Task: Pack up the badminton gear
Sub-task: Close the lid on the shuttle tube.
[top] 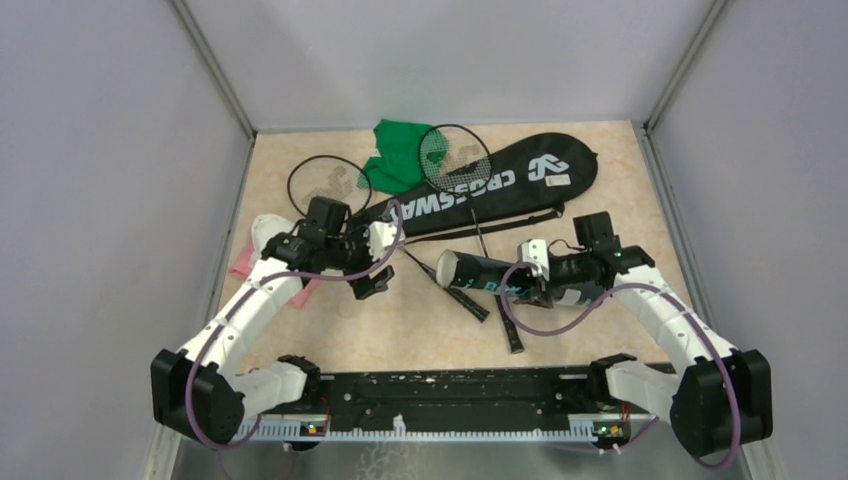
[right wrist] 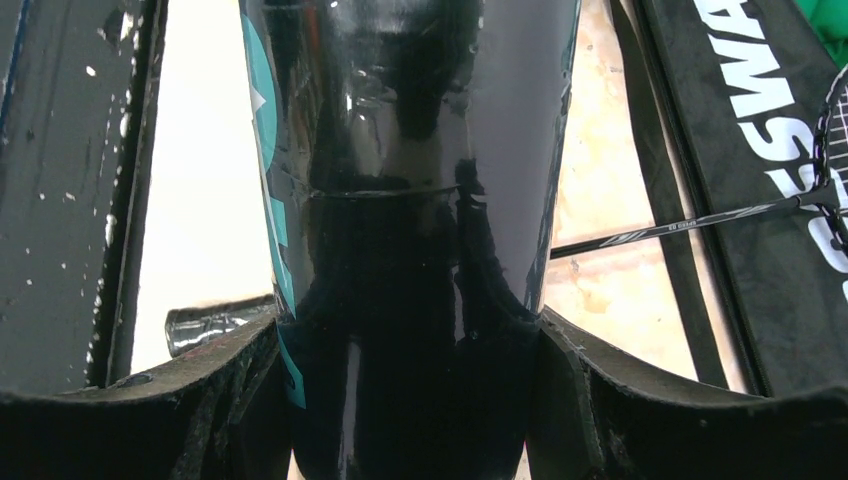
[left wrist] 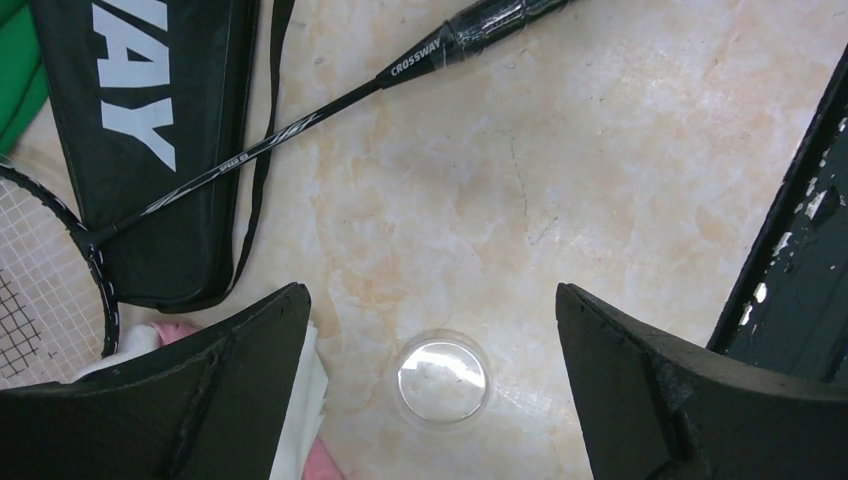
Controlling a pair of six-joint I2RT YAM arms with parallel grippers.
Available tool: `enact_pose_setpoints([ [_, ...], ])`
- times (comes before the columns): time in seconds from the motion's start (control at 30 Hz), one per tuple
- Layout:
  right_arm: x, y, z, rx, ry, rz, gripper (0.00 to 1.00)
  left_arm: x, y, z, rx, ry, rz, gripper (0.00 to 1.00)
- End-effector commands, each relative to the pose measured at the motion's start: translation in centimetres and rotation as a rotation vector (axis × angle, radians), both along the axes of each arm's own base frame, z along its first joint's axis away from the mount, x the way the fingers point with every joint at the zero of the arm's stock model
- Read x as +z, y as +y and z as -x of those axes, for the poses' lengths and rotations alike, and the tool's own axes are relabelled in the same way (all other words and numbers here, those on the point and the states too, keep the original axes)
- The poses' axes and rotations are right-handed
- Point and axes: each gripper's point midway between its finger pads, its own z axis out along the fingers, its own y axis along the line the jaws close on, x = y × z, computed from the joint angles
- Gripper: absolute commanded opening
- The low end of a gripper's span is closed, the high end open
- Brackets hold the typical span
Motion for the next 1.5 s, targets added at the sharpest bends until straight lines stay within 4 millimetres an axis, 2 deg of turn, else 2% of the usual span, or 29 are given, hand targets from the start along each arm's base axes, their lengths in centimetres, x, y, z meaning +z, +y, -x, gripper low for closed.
enact_pose_setpoints([
  [0.0, 3.5, 1.8, -0.8, -0.012, -0.002, -0.128, 0.34, -1.1, 0.7, -0.6, 0.004, -0.017, -0.048, 0.99],
  [0.27, 6.9, 2.7, -2.3, -0.124, 0.124, -0.210, 0.34, -5.8, 2.8, 0.8, 0.002, 0.087, -0.183, 0.95],
  [0.53, 6.9, 2.5, -3.0, -0.188, 0.123, -0.221, 0.34, -9.9, 5.0, 2.8, -0.012, 0.132, -0.287, 0.92],
  [0.77, 6.4, 2.4, -2.9, -0.186, 0.123, -0.213, 0.34, -11.2, 5.8, 4.1, -0.017, 0.154, -0.311, 0.91],
  [0.97, 5.8, 2.3, -3.0, -0.193, 0.119, -0.203, 0.34, -11.9, 6.6, 4.1, 0.001, 0.146, -0.347, 0.89],
  [1.27, 5.3, 2.1, -2.9, -0.197, 0.111, -0.191, 0.34, -12.5, 7.4, 3.8, 0.024, 0.149, -0.397, 0.76],
  [1.47, 5.3, 2.1, -2.9, -0.198, 0.110, -0.188, 0.34, -12.8, 7.8, 3.5, 0.039, 0.138, -0.414, 0.63],
])
